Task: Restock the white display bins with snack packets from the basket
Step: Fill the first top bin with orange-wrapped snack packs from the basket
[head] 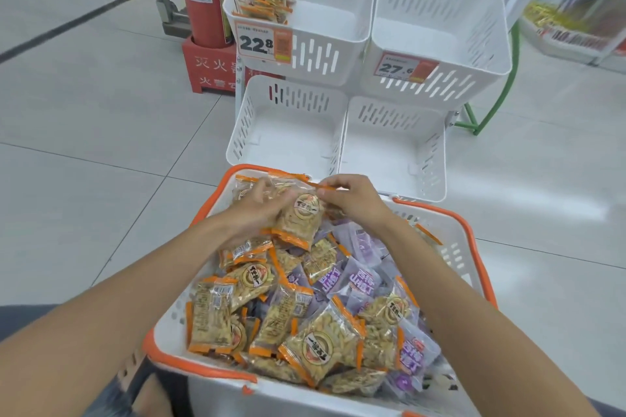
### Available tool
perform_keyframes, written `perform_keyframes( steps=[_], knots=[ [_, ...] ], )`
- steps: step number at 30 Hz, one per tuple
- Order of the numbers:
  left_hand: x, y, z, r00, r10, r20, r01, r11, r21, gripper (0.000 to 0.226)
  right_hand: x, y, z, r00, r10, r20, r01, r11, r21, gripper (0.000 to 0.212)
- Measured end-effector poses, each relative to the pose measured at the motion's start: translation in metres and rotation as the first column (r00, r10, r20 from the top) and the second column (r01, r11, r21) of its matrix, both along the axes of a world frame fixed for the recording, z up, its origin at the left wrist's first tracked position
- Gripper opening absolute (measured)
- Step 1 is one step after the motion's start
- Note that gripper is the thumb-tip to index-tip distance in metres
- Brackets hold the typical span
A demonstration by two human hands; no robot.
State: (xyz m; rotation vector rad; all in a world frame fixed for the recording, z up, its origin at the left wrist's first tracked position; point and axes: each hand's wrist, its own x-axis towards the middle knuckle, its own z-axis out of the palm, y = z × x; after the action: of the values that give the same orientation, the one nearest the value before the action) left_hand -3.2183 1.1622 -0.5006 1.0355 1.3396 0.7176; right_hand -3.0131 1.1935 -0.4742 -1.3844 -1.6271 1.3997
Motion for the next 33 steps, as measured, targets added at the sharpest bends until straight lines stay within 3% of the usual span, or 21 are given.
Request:
perform_keyframes(
  steps=[2,4,5,6,8,9,10,11,14,16,18,20,23,25,27,29,33],
  knots=[
    [0.008,-0.001,-0.002,1.000,-0.014,0.012,0.014,1.000,-0.001,0.108,-0.002,0.002,0.007,0.999,-0.019,0.036,0.015,0.996,0.088,0.014],
    [0.014,0.000,0.002,0.997,0.072,0.032,-0.073,0.997,0.024,0.100,0.010,0.010,0.004,0.992,-0.119,0.044,0.106,0.967,0.233,0.025],
    [0.014,0.001,0.002,0.993,0.102,0.054,-0.104,0.994,0.032,0.093,0.021,0.018,-0.004,0.970,-0.203,0.134,0.151,0.934,0.325,0.032],
    [0.013,0.001,0.005,0.989,0.124,0.087,-0.126,0.992,0.028,0.089,0.032,0.022,-0.014,0.912,-0.271,0.309,0.134,0.907,0.400,0.038],
    [0.013,-0.003,0.010,0.969,0.149,0.199,-0.148,0.989,-0.024,0.078,0.050,0.022,-0.041,0.673,-0.273,0.688,-0.020,0.923,0.385,0.036],
    [0.012,-0.005,0.011,0.958,0.158,0.240,-0.150,0.987,-0.053,0.072,0.055,0.020,-0.053,0.601,-0.250,0.759,-0.082,0.925,0.370,0.026],
    [0.011,-0.007,0.012,0.953,0.169,0.250,-0.158,0.985,-0.062,0.069,0.057,0.017,-0.059,0.609,-0.247,0.754,-0.106,0.917,0.386,0.016],
    [0.010,-0.007,0.012,0.955,0.173,0.240,-0.165,0.985,-0.052,0.068,0.056,0.017,-0.059,0.680,-0.258,0.686,-0.084,0.903,0.422,0.011],
    [0.001,-0.005,0.014,0.967,0.204,0.152,-0.209,0.978,0.014,0.065,0.042,0.020,-0.019,0.917,-0.269,0.296,0.108,0.879,0.464,0.005],
    [-0.002,-0.001,0.021,0.967,0.228,0.117,-0.235,0.971,0.047,0.064,0.026,0.021,0.018,0.974,-0.157,0.165,0.065,0.886,0.460,0.006],
    [0.000,0.000,0.031,0.966,0.236,0.108,-0.243,0.968,0.060,0.066,0.003,0.018,0.042,0.977,-0.004,0.214,-0.092,0.896,0.435,0.006],
    [0.006,0.000,0.039,0.982,0.164,0.094,-0.170,0.984,0.060,0.073,-0.022,0.010,0.047,0.940,0.045,0.337,-0.203,0.869,0.451,0.006],
    [0.010,0.003,0.045,1.000,0.014,-0.019,-0.013,0.997,0.081,0.099,-0.041,0.010,0.043,0.966,-0.059,0.253,-0.083,0.854,0.514,0.016],
    [0.008,0.009,0.056,0.981,-0.037,-0.191,0.063,0.990,0.130,0.104,-0.040,0.020,0.050,0.984,-0.030,0.174,-0.039,0.924,0.380,0.048],
    [0.004,0.023,0.073,0.945,-0.097,-0.311,0.152,0.975,0.159,0.095,-0.037,0.036,0.068,0.993,0.099,0.056,-0.105,0.989,0.102,0.074],
    [0.002,0.042,0.097,0.909,-0.146,-0.390,0.237,0.951,0.196,0.087,-0.030,0.058,0.091,0.980,0.197,-0.023,-0.197,0.980,-0.019,0.071],
    [-0.002,0.097,0.152,0.867,-0.222,-0.447,0.383,0.870,0.310,0.087,-0.020,0.111,0.158,0.914,0.405,-0.020,-0.405,0.911,-0.073,0.041]
  ],
)
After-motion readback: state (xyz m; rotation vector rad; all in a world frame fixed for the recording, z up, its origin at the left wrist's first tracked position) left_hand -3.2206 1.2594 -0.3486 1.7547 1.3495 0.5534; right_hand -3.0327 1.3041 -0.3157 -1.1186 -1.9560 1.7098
